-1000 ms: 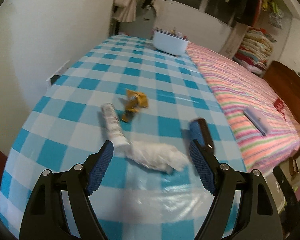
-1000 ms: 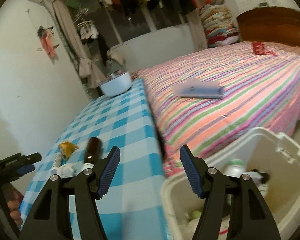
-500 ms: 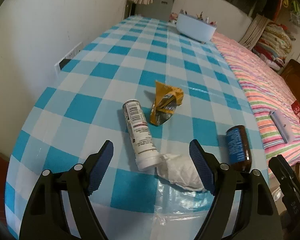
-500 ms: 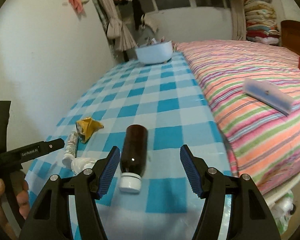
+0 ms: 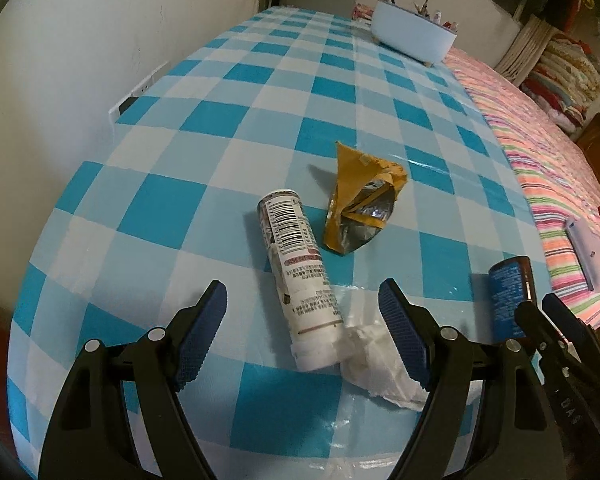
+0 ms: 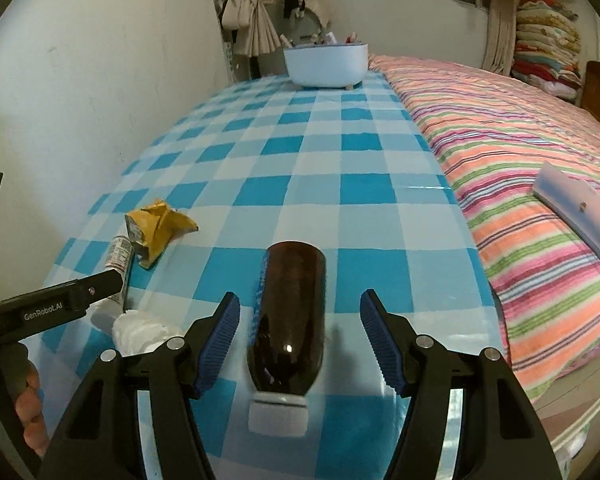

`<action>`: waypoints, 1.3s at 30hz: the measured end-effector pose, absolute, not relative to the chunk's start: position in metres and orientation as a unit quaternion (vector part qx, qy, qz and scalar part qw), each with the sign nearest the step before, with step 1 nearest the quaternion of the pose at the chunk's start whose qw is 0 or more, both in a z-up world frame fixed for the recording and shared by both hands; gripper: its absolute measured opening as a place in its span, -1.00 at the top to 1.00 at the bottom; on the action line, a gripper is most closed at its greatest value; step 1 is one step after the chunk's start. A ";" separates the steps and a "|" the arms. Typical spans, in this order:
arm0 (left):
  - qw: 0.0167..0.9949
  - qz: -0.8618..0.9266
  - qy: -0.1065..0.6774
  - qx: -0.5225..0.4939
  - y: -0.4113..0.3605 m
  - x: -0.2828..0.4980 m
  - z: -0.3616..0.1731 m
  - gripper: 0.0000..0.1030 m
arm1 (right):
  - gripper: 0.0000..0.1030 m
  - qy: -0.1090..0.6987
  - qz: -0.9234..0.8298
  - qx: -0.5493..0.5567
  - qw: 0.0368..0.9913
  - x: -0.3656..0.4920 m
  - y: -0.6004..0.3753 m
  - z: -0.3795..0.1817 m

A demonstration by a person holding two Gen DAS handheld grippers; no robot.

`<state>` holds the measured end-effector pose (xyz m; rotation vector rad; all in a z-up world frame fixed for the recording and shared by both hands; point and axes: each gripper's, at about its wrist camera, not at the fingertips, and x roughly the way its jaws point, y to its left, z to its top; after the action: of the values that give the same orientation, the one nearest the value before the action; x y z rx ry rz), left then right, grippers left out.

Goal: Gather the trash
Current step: 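Grasp the brown bottle with the right tool while the left tool grasps the white tube, then carry the brown bottle with the right tool and drop it into the bin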

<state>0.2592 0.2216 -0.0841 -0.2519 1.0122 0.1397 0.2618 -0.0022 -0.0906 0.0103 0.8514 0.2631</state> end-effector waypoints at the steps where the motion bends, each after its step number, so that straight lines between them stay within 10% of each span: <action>1: 0.864 0.068 0.485 -0.121 0.223 0.261 -0.085 -0.50 | -0.18 0.413 0.128 0.004 0.901 0.263 -0.003 -0.091; 19: 0.853 0.078 0.505 -0.107 0.225 0.272 -0.100 -0.45 | 0.20 0.434 0.149 -0.017 0.888 0.272 0.008 -0.118; 26: 0.860 0.069 0.496 -0.097 0.225 0.267 -0.097 0.34 | 0.20 0.419 0.159 -0.007 0.894 0.265 0.004 -0.112; 39: 0.880 0.045 0.461 -0.103 0.220 0.245 -0.083 0.42 | 0.20 0.397 0.172 0.031 0.901 0.243 -0.016 -0.094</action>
<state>0.2446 0.2200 -0.0829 -0.2143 0.9605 0.0931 0.2430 -0.0157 -0.0945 0.0646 0.8205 0.3565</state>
